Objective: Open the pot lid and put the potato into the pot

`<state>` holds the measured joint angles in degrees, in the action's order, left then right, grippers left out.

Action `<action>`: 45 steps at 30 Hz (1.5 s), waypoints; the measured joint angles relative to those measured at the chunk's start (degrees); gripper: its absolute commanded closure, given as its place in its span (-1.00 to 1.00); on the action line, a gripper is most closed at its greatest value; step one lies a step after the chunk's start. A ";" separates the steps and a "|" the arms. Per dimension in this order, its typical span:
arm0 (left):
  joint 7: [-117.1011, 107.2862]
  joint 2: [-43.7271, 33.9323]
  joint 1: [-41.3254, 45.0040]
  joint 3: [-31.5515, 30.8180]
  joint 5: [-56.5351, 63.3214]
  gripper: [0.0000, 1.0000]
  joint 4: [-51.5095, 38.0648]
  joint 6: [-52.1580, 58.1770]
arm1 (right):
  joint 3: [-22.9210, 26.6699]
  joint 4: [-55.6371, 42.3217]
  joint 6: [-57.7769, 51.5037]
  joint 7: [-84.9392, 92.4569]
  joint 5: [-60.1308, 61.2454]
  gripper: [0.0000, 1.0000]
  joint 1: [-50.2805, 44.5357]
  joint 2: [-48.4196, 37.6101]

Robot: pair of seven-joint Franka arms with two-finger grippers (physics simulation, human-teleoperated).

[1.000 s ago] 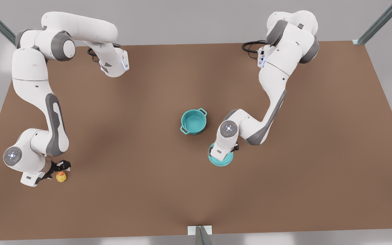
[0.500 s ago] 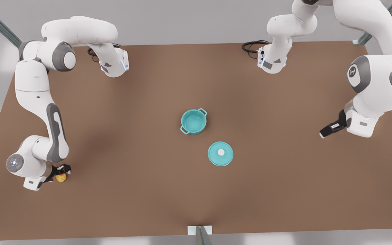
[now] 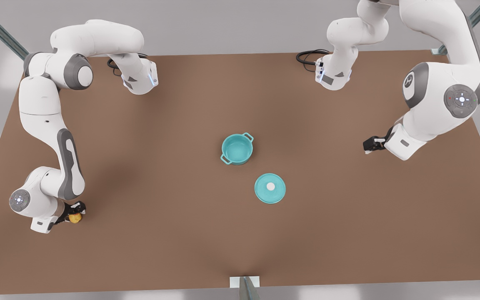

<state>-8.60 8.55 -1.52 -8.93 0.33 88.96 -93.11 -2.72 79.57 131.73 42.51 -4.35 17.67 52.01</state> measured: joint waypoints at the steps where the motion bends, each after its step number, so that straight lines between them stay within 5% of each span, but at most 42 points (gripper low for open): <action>1: 0.46 -0.01 -0.43 0.39 -0.09 -1.00 -0.03 0.28 | 0.00 0.00 0.01 0.11 -0.01 -0.39 0.00 0.00; 10: 3.61 -0.06 -4.01 0.82 -0.12 -1.00 -0.04 1.49 | 0.00 -0.05 -0.07 1.33 0.24 0.05 0.00 -0.13; 22: 5.96 -0.23 -4.18 1.39 0.07 -1.00 0.10 2.02 | -1.61 -0.08 -3.01 3.00 0.62 0.05 -2.44 -7.25; 31: 6.94 -0.23 -4.20 1.39 -0.10 -1.00 0.10 2.16 | -5.70 -0.16 -12.92 2.68 0.85 0.05 -15.41 -17.64; 45: 7.77 -0.32 -4.23 1.91 -0.38 -1.00 0.13 2.41 | -8.35 0.45 -18.45 -9.57 0.19 0.07 -51.42 -21.66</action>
<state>-0.83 8.23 -5.75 -7.02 -0.05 89.08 -90.70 -11.07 80.02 113.27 32.94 -4.16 -33.75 30.35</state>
